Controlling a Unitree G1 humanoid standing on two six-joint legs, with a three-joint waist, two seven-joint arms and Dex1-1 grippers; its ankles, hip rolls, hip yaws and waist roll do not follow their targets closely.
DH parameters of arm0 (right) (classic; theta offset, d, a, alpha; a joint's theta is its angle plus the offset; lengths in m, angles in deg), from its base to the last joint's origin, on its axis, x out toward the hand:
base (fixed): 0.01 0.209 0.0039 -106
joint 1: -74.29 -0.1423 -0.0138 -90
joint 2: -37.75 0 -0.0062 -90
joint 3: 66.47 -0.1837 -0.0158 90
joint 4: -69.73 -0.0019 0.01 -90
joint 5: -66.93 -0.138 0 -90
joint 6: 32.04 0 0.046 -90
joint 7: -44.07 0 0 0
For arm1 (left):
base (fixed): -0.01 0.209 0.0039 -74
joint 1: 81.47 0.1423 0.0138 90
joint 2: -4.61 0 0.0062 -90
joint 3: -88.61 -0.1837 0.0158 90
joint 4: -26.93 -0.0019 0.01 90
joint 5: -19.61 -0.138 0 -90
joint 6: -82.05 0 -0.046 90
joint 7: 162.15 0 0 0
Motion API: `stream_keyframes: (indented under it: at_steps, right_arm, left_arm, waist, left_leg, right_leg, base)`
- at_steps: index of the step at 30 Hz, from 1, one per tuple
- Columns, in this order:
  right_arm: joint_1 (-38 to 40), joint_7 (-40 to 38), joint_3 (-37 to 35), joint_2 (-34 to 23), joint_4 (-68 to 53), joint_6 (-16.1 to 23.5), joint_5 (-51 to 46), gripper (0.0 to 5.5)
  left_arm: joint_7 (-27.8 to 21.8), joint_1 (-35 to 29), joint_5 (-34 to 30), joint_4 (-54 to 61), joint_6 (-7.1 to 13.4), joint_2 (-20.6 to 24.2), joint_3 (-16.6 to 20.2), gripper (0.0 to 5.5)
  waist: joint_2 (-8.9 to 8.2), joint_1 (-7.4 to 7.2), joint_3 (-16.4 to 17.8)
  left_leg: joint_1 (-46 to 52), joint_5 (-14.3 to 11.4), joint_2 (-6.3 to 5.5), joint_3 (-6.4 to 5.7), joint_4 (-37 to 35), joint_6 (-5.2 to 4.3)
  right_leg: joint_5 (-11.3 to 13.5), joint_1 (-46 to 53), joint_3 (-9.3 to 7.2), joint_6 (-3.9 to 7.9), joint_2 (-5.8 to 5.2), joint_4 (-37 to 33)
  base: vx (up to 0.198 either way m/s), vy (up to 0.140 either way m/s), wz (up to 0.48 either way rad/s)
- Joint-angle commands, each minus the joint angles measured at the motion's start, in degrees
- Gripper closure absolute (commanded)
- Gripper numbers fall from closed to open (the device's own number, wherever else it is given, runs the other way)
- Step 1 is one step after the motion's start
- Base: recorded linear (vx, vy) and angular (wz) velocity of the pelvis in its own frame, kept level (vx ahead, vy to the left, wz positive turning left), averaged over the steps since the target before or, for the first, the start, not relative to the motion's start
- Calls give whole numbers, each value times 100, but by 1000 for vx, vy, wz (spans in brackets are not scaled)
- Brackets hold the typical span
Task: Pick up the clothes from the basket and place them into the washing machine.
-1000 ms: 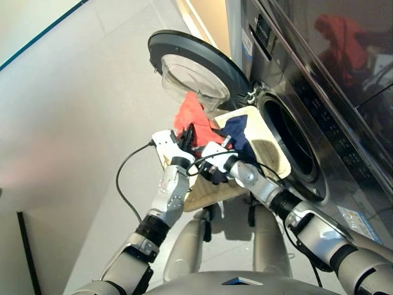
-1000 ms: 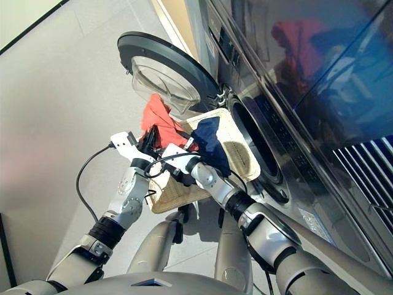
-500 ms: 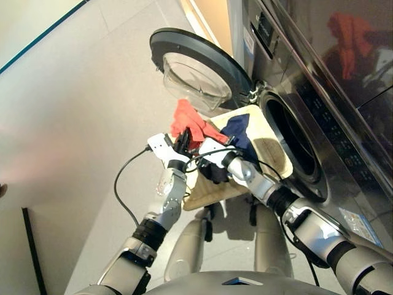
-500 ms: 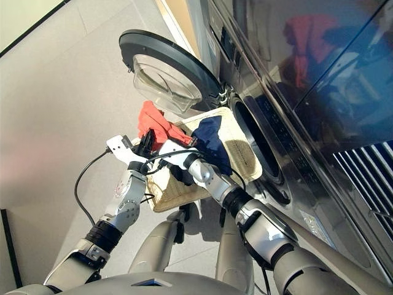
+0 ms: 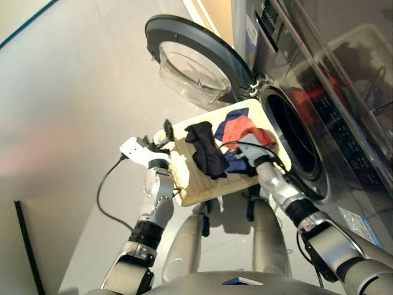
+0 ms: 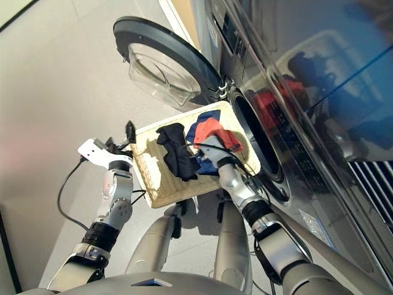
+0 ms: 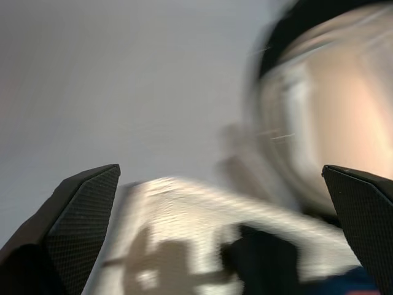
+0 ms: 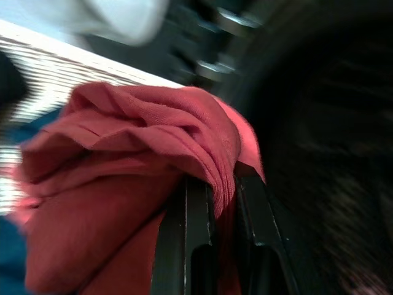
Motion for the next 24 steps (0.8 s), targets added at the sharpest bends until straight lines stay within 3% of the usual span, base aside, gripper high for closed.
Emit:
stream_keyframes:
  at_steps: [1,5,8,11,13,14,15,16,21,24]
  right_arm:
    - [-331,-893,-171,129,-191,453,132,550]
    - [-688,-1690,-554,143,200,447,69,550]
    - [-1133,-1969,-933,98,345,468,-492,550]
    - [-1676,-2515,-1440,-180,617,487,-766,550]
    - [-2172,-3018,-1813,-463,823,540,-941,550]
    - [-2428,-3321,-1975,-716,1015,530,-1006,550]
    - [-2473,-3323,-1976,-742,1057,552,-1015,550]
    - [-2771,-3654,-1988,-987,1260,370,-866,550]
    - [-3748,-3826,-1928,-2240,1973,283,-1385,550]
    - [-4281,-3836,-1693,-2813,2394,272,-1881,550]
  left_arm:
    - [238,-43,-502,-301,377,257,176,0]
    - [398,-152,-632,-671,405,231,51,0]
    - [472,-246,-578,-628,438,246,-18,0]
    - [567,-291,-600,-445,483,308,-121,0]
    - [610,-264,-590,-198,545,403,-224,0]
    - [609,-236,-572,-97,572,470,-313,0]
    - [614,-259,-571,-87,571,466,-321,0]
    - [586,-246,-542,-105,567,555,-480,0]
    - [516,-188,-409,-104,567,746,-536,0]
    - [454,-143,-228,-7,534,852,-593,0]
  waist:
    - [-13,-98,-93]
    - [42,-63,-9]
    - [117,-11,123]
    - [221,64,242]
    - [312,142,306]
    - [359,179,317]
    - [357,184,333]
    - [397,205,408]
    - [457,254,503]
    - [452,297,506]
  left_leg:
    - [-671,94,-247,123,258,320]
    - [-990,82,-283,96,448,353]
    - [-1384,57,-304,91,757,400]
    - [-1812,-4,-345,67,1169,433]
    - [-2205,-68,-387,51,1598,433]
    - [-2312,-285,-417,12,1862,406]
    - [-2447,-152,-420,60,1906,437]
    - [-2594,-403,-445,10,2260,405]
    - [-3332,-649,-535,53,3125,470]
    - [-3691,-725,-581,81,3474,455]
  right_leg:
    - [996,-153,51,494,-56,-896]
    - [972,-458,28,485,-78,-665]
    - [937,-829,66,469,-97,-365]
    - [842,-1224,87,454,-136,89]
    - [725,-1608,130,429,-134,582]
    - [492,-1737,180,470,-109,904]
    - [629,-1850,158,419,-134,901]
    - [409,-1999,221,472,-115,1284]
    - [275,-2748,329,454,-85,2035]
    - [193,-3130,395,435,-68,2403]
  base:
    - [0,0,0]
    - [-17,12,22]
    - [-64,25,108]
    - [-38,21,82]
    - [-32,18,64]
    - [0,0,0]
    - [0,0,0]
    - [-57,11,142]
    - [0,0,0]
    - [0,0,0]
